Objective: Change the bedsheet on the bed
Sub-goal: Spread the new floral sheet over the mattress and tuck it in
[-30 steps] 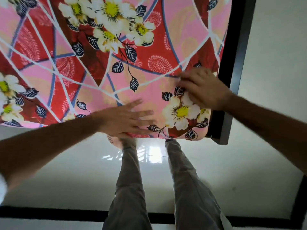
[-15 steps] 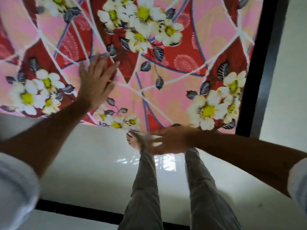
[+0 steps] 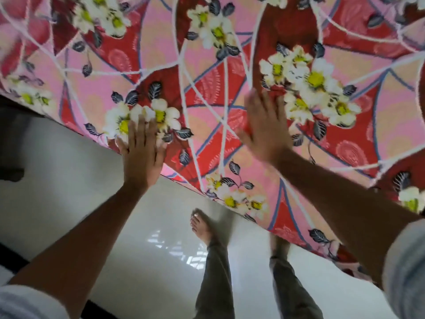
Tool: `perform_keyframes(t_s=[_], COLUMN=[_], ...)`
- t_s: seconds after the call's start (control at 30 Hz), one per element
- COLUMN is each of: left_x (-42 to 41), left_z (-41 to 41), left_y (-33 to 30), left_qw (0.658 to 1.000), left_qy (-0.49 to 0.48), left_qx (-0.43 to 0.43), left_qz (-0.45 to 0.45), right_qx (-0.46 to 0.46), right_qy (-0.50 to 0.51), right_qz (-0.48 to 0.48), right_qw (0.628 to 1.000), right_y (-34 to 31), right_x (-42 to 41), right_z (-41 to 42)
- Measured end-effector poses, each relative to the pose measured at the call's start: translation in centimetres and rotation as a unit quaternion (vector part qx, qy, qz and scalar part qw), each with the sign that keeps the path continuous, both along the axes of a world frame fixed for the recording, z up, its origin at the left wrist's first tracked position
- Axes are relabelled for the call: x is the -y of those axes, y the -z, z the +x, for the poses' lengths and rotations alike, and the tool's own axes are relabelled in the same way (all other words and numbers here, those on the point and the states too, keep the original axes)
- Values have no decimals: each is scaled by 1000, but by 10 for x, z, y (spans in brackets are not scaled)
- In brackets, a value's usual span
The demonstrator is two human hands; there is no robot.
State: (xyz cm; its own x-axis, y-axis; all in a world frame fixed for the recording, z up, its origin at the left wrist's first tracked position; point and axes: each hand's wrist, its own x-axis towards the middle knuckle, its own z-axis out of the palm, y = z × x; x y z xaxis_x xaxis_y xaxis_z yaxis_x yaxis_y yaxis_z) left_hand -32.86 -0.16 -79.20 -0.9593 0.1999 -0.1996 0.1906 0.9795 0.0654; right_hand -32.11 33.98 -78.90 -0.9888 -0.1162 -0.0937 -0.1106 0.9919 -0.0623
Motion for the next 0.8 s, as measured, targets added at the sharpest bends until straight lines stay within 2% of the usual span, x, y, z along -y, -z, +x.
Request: perform_keyframes(t_s=[0.07, 0.13, 0.2, 0.3, 0.33, 0.37, 0.43, 0.5, 0.6, 0.63, 0.7, 0.73, 0.8], left_x=[16, 27, 33, 47, 57, 68, 92, 112, 152, 165, 190, 200, 218], left_z=[-15, -33, -54, -76, -83, -86, -88, -90, -93, -97, -113, -122, -149], left_y=[-7, -17, -26, -20, -15, -9, -4, -7, -7, -6, -4, -4, -5], left_qw=[999, 997, 993, 995, 996, 997, 999, 999, 998, 997, 992, 989, 987], left_qy=[0, 40, 78, 83, 70, 55, 20, -21, -50, -66, -120, -145, -158], left_qx=[-14, -37, -56, 3, 24, 36, 46, 47, 41, 44, 46, 40, 28], left_qz=[36, 54, 75, 58, 42, 30, 7, -8, -21, -20, -10, -7, -10], right_qx=[17, 32, 51, 97, 102, 97, 58, 0, -41, -30, 23, 35, 6], right_qy=[-114, -248, -408, -610, -640, -642, -562, -425, -159, -63, 81, 102, 53], right_qz=[-20, -16, 15, 20, -6, -48, -129, -163, -102, -85, -63, -46, 2], right_qw=[993, 968, 911, 786, 762, 759, 815, 891, 981, 994, 994, 993, 999], right_y=[-2, 2, 9, 15, 13, 7, -8, -25, -28, -25, -15, -8, 0], right_x=[56, 116, 166, 210, 219, 227, 235, 225, 189, 176, 170, 178, 214], right_z=[9, 24, 38, 45, 35, 21, -24, -83, -184, -208, -237, -240, -238])
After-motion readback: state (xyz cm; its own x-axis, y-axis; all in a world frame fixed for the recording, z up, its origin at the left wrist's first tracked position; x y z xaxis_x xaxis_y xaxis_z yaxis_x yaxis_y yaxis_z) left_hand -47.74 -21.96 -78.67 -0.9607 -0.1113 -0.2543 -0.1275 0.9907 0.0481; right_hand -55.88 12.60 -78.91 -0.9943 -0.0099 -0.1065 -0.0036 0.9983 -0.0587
